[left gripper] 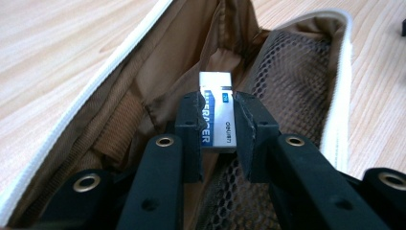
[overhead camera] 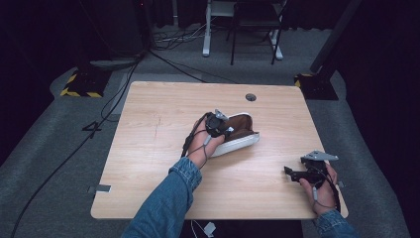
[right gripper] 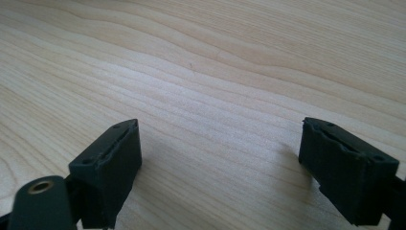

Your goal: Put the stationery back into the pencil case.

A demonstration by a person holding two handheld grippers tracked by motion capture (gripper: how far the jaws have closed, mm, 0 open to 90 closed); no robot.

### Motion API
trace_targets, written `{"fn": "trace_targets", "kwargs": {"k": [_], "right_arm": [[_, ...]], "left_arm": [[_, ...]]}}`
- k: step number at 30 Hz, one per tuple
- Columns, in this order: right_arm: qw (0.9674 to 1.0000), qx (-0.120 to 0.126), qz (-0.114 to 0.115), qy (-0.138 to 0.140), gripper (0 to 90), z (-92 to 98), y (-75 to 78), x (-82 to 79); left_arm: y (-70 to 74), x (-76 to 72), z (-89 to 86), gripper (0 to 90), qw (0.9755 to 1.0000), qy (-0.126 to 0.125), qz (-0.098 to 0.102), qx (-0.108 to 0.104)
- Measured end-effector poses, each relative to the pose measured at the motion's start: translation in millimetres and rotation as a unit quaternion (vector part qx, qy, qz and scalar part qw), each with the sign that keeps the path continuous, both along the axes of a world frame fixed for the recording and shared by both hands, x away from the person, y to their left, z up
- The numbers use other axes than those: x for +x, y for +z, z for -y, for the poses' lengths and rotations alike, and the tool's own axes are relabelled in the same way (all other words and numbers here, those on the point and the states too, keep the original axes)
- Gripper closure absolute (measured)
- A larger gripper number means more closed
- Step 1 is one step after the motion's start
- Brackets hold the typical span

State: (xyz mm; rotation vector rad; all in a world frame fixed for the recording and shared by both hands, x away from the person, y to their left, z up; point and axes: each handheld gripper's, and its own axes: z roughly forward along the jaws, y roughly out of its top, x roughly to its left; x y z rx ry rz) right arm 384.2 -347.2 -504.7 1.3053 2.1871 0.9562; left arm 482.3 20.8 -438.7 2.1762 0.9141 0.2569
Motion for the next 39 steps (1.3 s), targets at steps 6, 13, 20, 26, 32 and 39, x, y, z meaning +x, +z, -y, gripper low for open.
{"fn": "trace_targets", "kwargs": {"k": [6, 13, 20, 26, 32, 39], "right_arm": [[1.0000, 0.000, 0.000, 0.000, 14.9, 0.0, 0.0, 0.0], [1.0000, 0.000, 0.000, 0.000, 14.9, 0.0, 0.0, 0.0], [1.0000, 0.000, 0.000, 0.000, 15.0, 0.0, 0.0, 0.0], [1.0000, 0.000, 0.000, 0.000, 14.9, 0.0, 0.0, 0.1], [1.0000, 0.000, 0.000, 0.002, 14.9, -0.5, 0.0, 0.6], [1.0000, 0.000, 0.000, 0.002, 14.9, -0.6, 0.0, 0.6]], "left_arm": [[-0.4, 0.4, 0.9, 51.3, 0.9990, 0.026, 0.013, -0.033], [12.1, -7.4, -3.1, 45.0, 0.9982, 0.028, 0.031, -0.043], [32.9, -25.0, -12.1, 38.8, 0.9977, 0.018, 0.042, -0.050], [49.8, -43.1, -24.7, 36.7, 0.9963, 0.017, 0.058, -0.061], [60.2, -61.8, -41.3, 35.6, 0.9952, 0.022, 0.076, -0.057], [64.3, -79.0, -58.9, 34.8, 0.9940, 0.033, 0.092, -0.049]]}}
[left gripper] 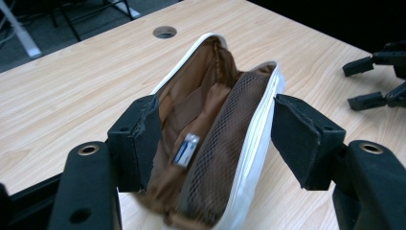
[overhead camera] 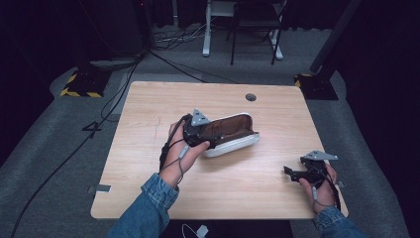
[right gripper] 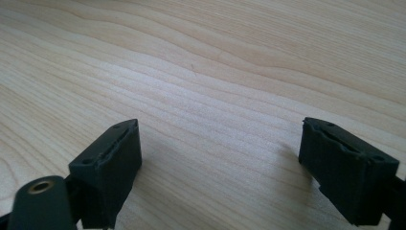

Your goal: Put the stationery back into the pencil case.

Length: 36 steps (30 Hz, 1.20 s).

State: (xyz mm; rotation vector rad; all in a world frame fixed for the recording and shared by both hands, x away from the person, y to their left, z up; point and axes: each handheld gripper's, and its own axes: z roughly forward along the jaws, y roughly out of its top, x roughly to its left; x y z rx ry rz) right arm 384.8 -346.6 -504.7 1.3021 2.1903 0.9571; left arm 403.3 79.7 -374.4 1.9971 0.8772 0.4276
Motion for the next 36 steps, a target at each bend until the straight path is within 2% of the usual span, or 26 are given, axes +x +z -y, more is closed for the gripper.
{"fn": "trace_targets", "kwargs": {"k": [6, 12, 16, 20, 25, 28, 33, 36], "right_arm": [[1.0000, 0.000, -0.001, 0.003, 14.5, -0.7, 0.1, 1.7], [1.0000, 0.000, -0.002, 0.001, 14.6, -2.6, 0.3, 4.6], [1.0000, 0.001, -0.001, 0.001, 14.8, -2.8, 0.2, 5.1], [1.0000, 0.002, -0.002, 0.001, 14.8, -2.9, 0.2, 5.2], [1.0000, 0.002, -0.002, 0.001, 14.8, -3.0, 0.2, 5.2], [1.0000, 0.002, -0.002, 0.001, 14.8, -3.0, 0.2, 5.2], [1.0000, 0.002, -0.002, 0.001, 14.8, -3.0, 0.2, 5.2], [1.0000, 0.002, -0.002, 0.001, 14.9, -3.0, 0.2, 5.2]], "left_arm": [[-0.2, -18.0, -16.8, 34.2, 0.9999, 0.007, 0.003, -0.014], [-1.8, -33.0, -35.4, 33.4, 0.9997, 0.021, 0.014, 0.003], [-9.3, -41.7, -46.6, 33.4, 0.9992, 0.034, 0.015, 0.013], [-18.7, -49.2, -58.9, 33.4, 0.9991, 0.039, 0.006, 0.013], [-25.6, -58.6, -74.0, 32.9, 0.9984, 0.050, -0.001, 0.027], [-28.7, -61.9, -80.4, 31.3, 0.9976, 0.046, -0.008, 0.052], [-35.8, -67.0, -91.6, 29.3, 0.9981, 0.041, -0.016, 0.044], [-47.9, -69.5, -104.1, 28.4, 0.9969, 0.055, -0.033, 0.046]]}}
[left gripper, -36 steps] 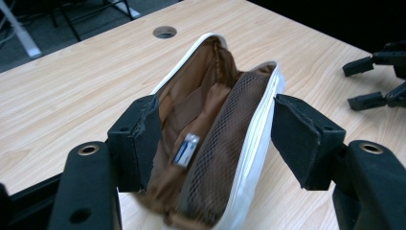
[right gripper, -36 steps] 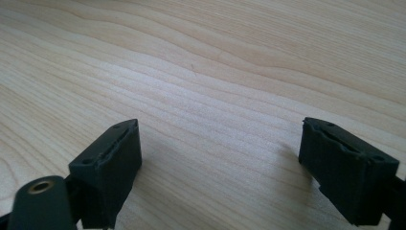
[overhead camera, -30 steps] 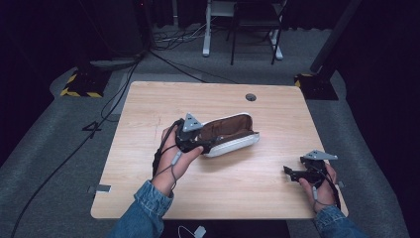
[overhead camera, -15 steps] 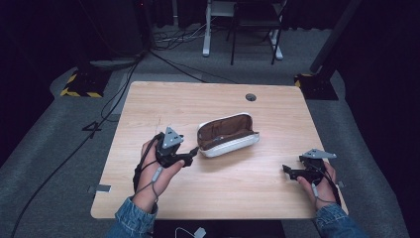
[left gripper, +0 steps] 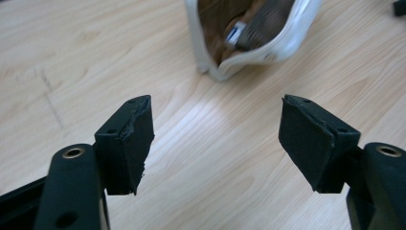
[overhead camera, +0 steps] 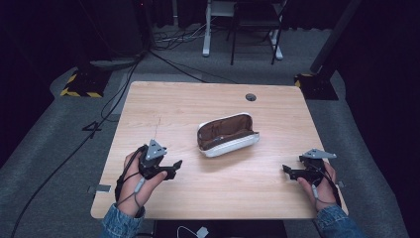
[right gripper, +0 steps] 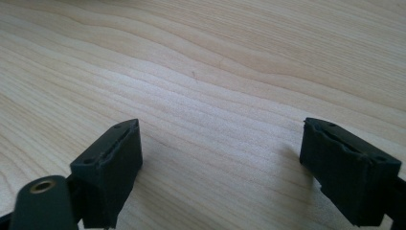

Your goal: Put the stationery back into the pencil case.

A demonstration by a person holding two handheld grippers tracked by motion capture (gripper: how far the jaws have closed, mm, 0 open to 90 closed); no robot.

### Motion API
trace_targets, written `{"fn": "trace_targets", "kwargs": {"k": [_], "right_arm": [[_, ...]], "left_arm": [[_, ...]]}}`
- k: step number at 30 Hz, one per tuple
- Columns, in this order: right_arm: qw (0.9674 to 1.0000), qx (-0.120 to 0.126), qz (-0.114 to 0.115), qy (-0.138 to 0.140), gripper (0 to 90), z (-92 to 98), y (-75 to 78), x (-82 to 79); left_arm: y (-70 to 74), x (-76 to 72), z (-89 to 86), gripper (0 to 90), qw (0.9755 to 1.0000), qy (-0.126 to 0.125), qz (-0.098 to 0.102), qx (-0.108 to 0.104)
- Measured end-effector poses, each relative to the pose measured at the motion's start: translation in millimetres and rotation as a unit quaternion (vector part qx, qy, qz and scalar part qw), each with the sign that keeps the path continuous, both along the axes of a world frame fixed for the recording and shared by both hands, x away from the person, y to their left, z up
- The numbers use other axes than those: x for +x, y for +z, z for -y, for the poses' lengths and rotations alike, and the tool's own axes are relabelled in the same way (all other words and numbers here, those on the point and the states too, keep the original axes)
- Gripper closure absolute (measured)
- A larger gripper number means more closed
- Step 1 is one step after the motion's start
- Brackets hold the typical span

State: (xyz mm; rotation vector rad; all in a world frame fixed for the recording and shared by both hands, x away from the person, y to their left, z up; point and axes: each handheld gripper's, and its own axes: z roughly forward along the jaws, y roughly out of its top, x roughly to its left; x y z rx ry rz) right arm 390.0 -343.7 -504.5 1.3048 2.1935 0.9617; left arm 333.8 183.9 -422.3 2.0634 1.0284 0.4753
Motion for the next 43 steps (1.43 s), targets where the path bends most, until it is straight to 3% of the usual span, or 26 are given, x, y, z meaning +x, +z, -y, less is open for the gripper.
{"fn": "trace_targets", "kwargs": {"k": [5, 9, 11, 16, 23, 27, 30, 33, 38, 43], "right_arm": [[1.0000, -0.001, 0.000, 0.000, 14.8, 0.1, 0.0, 0.0], [1.0000, 0.000, 0.000, 0.000, 14.8, 0.0, 0.0, 0.0], [1.0000, 0.000, 0.000, 0.000, 14.8, 0.1, 0.0, 0.0], [1.0000, 0.000, 0.000, 0.000, 14.8, 0.0, 0.0, 0.0], [1.0000, 0.000, 0.000, 0.000, 14.8, 0.1, 0.0, 0.0], [1.0000, 0.000, 0.000, 0.000, 14.8, 0.1, 0.0, 0.0], [1.0000, 0.000, 0.000, 0.000, 14.8, 0.1, 0.0, 0.0], [1.0000, 0.000, 0.000, 0.000, 14.8, 0.1, 0.0, 0.0], [1.0000, 0.000, 0.000, 0.000, 14.8, 0.0, 0.0, 0.0], [1.0000, 0.000, 0.000, 0.000, 14.8, 0.1, 0.0, 0.0]], "left_arm": [[-21.5, -4.4, -18.2, 27.6, 0.9996, 0.018, -0.018, -0.009], [-35.4, -4.7, -29.1, 28.0, 0.9992, 0.031, -0.024, -0.002], [-44.5, -5.0, -35.2, 28.0, 0.9986, 0.038, -0.037, 0.002], [-57.2, -2.4, -44.2, 27.4, 0.9968, 0.051, -0.060, 0.016], [-69.9, 0.9, -50.9, 27.4, 0.9952, 0.062, -0.070, 0.029], [-74.4, 0.4, -52.4, 27.2, 0.9946, 0.063, -0.074, 0.039], [-76.9, 1.0, -52.5, 25.3, 0.9954, 0.058, -0.064, 0.041], [-80.3, 1.6, -53.2, 19.4, 0.9965, 0.055, -0.050, 0.039], [-82.9, 3.2, -55.5, 15.2, 0.9965, 0.061, -0.052, 0.024], [-83.0, 3.7, -56.0, 14.6, 0.9965, 0.061, -0.052, 0.024]]}}
